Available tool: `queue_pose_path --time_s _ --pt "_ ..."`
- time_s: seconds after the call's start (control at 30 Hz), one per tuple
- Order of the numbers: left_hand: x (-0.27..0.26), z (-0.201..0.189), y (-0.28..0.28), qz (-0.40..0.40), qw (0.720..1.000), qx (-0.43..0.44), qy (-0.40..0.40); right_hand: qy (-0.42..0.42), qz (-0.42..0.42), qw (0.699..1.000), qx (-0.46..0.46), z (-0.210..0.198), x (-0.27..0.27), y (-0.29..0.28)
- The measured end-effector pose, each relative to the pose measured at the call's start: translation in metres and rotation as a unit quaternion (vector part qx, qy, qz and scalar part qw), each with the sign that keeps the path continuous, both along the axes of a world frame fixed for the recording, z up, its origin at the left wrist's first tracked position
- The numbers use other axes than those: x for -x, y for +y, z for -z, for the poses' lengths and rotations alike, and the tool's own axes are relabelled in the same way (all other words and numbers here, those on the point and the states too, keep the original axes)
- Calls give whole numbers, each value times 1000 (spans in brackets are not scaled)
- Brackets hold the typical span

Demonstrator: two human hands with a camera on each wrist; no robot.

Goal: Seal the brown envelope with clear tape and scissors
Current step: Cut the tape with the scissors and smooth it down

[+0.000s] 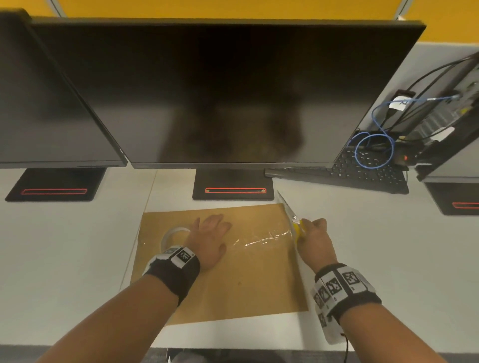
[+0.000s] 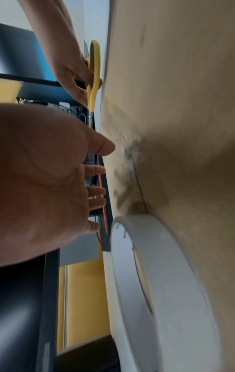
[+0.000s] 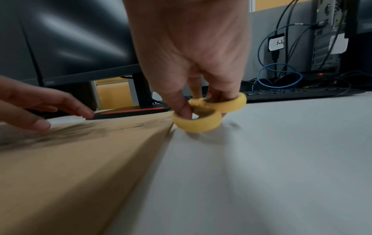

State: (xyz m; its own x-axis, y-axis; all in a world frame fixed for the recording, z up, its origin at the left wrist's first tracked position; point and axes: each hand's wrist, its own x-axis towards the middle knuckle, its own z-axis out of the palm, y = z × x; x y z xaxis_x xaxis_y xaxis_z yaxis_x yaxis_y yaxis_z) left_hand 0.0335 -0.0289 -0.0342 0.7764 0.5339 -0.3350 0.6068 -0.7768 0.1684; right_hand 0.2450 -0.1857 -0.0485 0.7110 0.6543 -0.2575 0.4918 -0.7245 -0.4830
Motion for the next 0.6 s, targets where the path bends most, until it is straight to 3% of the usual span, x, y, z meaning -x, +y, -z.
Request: queue_pose_path --time_s 0.3,0.5,0.6 --pt "-5 17 -15 47 996 58 45 5 -14 999 -32 -3 13 -23" --pt "2 12 -8 7 994 106 -30 55 -193 979 -37 -5 30 -30" --pt "6 6 1 -21 994 99 -41 65 -244 968 -19 -9 35 -29"
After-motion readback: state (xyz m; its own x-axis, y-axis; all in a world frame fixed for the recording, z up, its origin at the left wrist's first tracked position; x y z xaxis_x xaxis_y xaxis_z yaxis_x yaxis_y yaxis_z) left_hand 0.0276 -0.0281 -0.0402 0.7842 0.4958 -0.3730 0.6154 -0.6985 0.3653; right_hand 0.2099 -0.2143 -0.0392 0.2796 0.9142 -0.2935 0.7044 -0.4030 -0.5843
